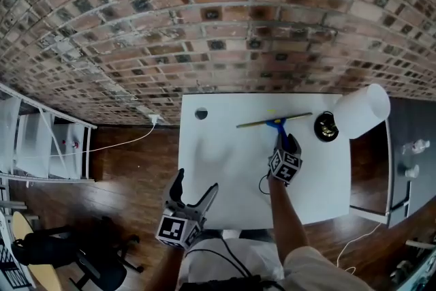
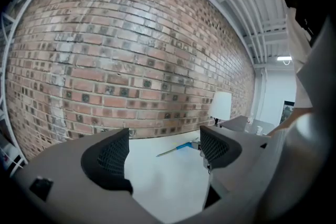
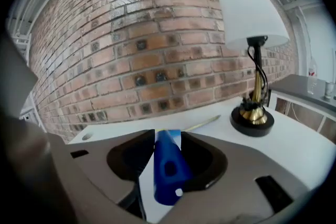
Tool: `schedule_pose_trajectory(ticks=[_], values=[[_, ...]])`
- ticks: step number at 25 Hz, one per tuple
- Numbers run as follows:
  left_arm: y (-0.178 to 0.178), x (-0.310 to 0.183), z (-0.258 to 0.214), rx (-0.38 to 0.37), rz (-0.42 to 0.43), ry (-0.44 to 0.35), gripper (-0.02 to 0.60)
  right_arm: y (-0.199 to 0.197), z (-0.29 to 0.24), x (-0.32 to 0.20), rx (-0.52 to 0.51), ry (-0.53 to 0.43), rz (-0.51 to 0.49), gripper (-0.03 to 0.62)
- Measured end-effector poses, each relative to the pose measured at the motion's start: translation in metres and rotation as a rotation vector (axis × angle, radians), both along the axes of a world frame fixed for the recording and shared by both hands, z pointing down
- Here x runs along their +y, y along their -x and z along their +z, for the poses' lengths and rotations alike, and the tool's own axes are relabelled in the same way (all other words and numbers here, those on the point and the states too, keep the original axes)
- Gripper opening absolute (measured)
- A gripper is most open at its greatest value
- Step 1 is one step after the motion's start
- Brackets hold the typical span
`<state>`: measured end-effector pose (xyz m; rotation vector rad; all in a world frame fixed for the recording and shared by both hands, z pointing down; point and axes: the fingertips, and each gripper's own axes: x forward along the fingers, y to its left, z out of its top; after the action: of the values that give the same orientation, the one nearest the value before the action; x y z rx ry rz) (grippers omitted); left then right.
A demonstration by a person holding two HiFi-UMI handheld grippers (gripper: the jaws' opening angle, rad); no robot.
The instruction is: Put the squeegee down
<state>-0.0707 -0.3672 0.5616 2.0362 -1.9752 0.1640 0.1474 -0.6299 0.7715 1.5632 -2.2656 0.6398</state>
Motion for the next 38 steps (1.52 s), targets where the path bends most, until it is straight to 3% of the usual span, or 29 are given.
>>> schedule_pose_trajectory(ticks=[4,7,9,11,15,17,21,23,26,30,38], values=[[-0.007,-0.005,0.005,-0.007,0.048,0.007,0.402,-0.004,0.053,0.032,0.125,0.140,-0.168,0.226],[-0.004,-0.009,0.008,-0.024,0.058,-0.001,0.402,0.004,0.047,0.048,0.202,0.103,-0.328,0.330],[-0.003,-0.015,0.005,-0.042,0.076,-0.009,0.402,0.002,0.025,0.055,0.215,0.035,-0.374,0.383],[0.000,-0.019,0.000,-0.054,0.075,-0.027,0.402,0.000,-0.013,0.064,0.166,-0.068,-0.382,0.413],[0.001,-0.025,-0.013,-0.059,0.058,-0.097,0.402,0.012,-0.133,0.090,-0.114,-0.325,-0.402,0.436],[-0.003,-0.029,-0.024,-0.076,0.060,-0.133,0.402,0.010,-0.186,0.104,-0.203,-0.412,-0.415,0.436],[-0.015,-0.037,-0.049,-0.114,0.080,-0.210,0.402,0.002,-0.265,0.126,-0.297,-0.540,-0.420,0.435],[-0.019,-0.036,-0.057,-0.111,0.080,-0.229,0.402,-0.004,-0.283,0.132,-0.274,-0.575,-0.412,0.431],[-0.021,-0.028,-0.056,-0.108,0.083,-0.222,0.402,-0.015,-0.278,0.135,-0.154,-0.572,-0.403,0.430],[-0.026,-0.034,-0.059,-0.112,0.098,-0.228,0.402,-0.024,-0.272,0.125,-0.078,-0.516,-0.413,0.427],[-0.034,-0.038,-0.063,-0.102,0.097,-0.228,0.402,-0.003,-0.288,0.130,-0.137,-0.522,-0.468,0.426]])
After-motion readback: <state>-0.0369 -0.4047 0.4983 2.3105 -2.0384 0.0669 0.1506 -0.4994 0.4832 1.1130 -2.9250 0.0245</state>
